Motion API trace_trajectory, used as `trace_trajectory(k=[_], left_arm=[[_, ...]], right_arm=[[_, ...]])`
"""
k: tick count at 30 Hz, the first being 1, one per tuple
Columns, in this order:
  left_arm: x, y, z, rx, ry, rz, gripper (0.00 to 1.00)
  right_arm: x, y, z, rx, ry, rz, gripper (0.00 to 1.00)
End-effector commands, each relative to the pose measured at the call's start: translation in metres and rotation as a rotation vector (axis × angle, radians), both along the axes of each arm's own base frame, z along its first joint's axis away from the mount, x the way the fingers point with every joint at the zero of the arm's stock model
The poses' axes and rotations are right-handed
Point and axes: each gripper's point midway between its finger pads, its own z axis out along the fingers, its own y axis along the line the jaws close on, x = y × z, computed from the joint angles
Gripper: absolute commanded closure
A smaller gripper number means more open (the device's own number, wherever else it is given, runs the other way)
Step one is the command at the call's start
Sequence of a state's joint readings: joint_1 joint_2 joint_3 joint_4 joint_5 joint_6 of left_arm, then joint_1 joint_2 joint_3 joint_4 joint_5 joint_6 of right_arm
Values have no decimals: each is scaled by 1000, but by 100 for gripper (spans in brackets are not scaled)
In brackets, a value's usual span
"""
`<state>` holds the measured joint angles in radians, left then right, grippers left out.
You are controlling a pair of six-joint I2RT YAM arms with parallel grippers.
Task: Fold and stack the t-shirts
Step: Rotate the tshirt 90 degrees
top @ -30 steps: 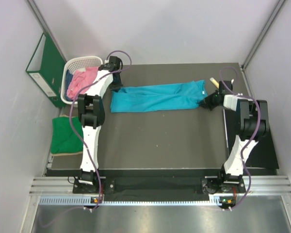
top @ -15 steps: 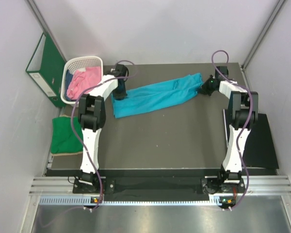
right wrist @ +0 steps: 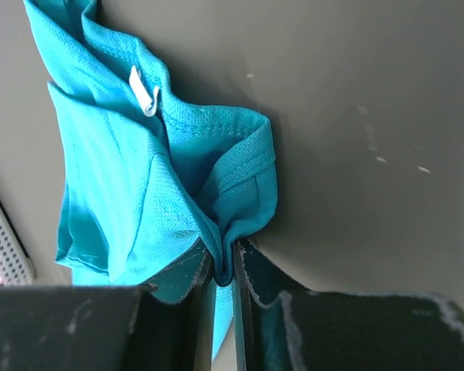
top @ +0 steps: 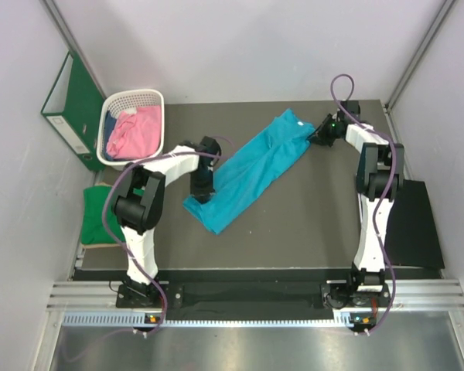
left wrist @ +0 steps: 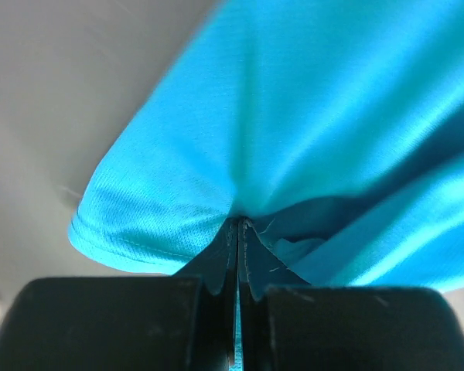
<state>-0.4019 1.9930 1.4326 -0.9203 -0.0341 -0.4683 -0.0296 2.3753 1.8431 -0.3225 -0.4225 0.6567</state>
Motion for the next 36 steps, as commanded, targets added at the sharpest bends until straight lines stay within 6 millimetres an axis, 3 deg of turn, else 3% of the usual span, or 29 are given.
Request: trace_trajectory(k=[1, 2, 3, 5, 10, 13, 16, 17, 19, 20, 22, 23, 24, 25, 27, 28, 32, 34, 36], left_arm=[[-49, -35, 26, -90, 54, -49, 100], [-62, -41, 26, -83, 77, -65, 100], [-69, -44, 27, -82, 85, -72, 100], [-87, -54, 30, -96, 111, -95, 100], [-109, -62, 42, -88, 87, -110, 100], [-105, -54, 52, -49, 30, -92, 100], [-82, -34, 69, 75, -74, -79, 100], [-76, -30, 74, 97, -94, -79, 91], [-60, -23, 84, 152, -139, -99, 68], [-54, -22, 86, 162, -150, -101, 38], [-40, -18, 90, 181, -175, -104, 20], [-35, -18, 90, 179, -180, -104, 13], [-31, -18, 89, 172, -182, -104, 4], [-23, -16, 86, 150, -186, -93, 2], [-19, -13, 79, 102, -169, -73, 2], [-9, -12, 75, 22, -170, -40, 2], [3, -6, 65, -237, -152, 22, 2], [5, 9, 56, -267, -134, 34, 2], [2, 12, 47, -286, -99, 23, 2]], right_arm=[[11, 18, 7, -9, -74, 107, 86], [12, 19, 7, -11, -83, 123, 85], [9, 40, 7, -12, -87, 167, 84], [13, 45, 10, -17, -108, 193, 81], [20, 58, 17, -27, -136, 233, 72], [18, 58, 22, -66, -144, 238, 63], [10, 53, 32, -99, -152, 239, 59], [9, 53, 45, -108, -171, 240, 58], [2, 49, 48, -132, -164, 233, 56], [-2, 46, 60, -142, -172, 227, 54], [-12, 43, 61, -156, -158, 225, 53], [-16, 41, 75, -163, -177, 221, 53], [-25, 40, 70, -166, -158, 222, 52], [-29, 39, 82, -172, -180, 222, 52], [-42, 38, 79, -176, -158, 228, 52], [-46, 38, 89, -175, -172, 229, 52], [-70, 36, 84, -172, -139, 229, 51], [-75, 36, 86, -166, -144, 227, 51], [-81, 37, 82, -161, -127, 228, 49]])
